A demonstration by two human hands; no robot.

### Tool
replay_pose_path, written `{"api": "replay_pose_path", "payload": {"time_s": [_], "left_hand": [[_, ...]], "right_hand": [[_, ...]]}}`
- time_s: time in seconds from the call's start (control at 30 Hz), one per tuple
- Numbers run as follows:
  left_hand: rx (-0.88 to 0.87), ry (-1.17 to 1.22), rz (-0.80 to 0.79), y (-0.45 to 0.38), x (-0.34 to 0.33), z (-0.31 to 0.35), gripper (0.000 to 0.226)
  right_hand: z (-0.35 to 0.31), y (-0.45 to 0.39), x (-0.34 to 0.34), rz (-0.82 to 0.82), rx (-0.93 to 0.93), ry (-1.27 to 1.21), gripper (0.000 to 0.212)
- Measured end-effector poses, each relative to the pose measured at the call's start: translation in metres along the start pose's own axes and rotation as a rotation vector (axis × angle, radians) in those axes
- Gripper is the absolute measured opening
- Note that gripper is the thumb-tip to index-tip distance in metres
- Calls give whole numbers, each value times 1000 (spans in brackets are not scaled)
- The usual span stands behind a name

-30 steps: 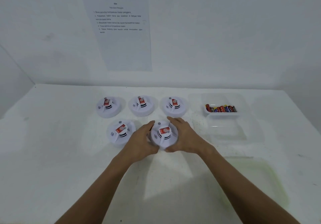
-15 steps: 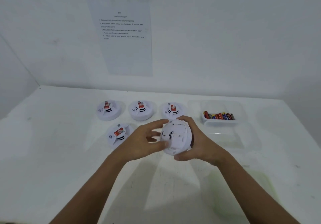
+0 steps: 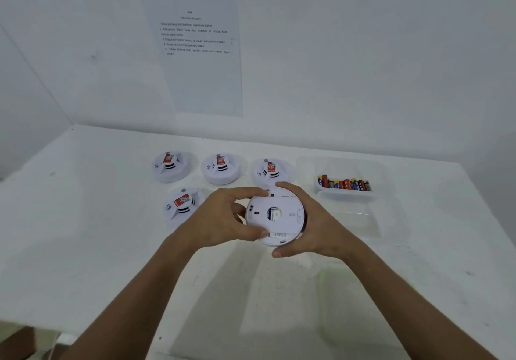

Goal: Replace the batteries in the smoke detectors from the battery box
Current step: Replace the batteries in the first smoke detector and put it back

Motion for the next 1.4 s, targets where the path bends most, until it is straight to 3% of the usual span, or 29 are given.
{"api": "replay_pose_path", "payload": {"time_s": [0.17,0.57,0.77,0.9,1.23,1.4], "left_hand": [[-29,-51,-31,0,-3,5,66],[-6,-262,129,2,-5,12,59],[-57,-167,19,3,-5,15,60],[-89,-197,-48,0,-5,19,70],[-248,-652,-41,2,-10,40,67],[-305,-716,45,5,-4,44,68]], "right_hand": [[-3,3,9,21,28,32,99],[-1,5,9,144,78,38,95],[-1,8,7,-3,3,-4,101],[-3,10,6,13,11,42,102],[-1,9,1,-10,11,90,96],[-1,9,0,19,10,114,96]]}}
Point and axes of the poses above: each hand's wrist, its own y-axis away from the middle knuckle, its own x-axis out of the back of the hand, z = x × y, the point moved 7 cm from there along -y, towards the middle knuckle, and after that the axes turned 9 degrees about -y, right-handed, at the moved point
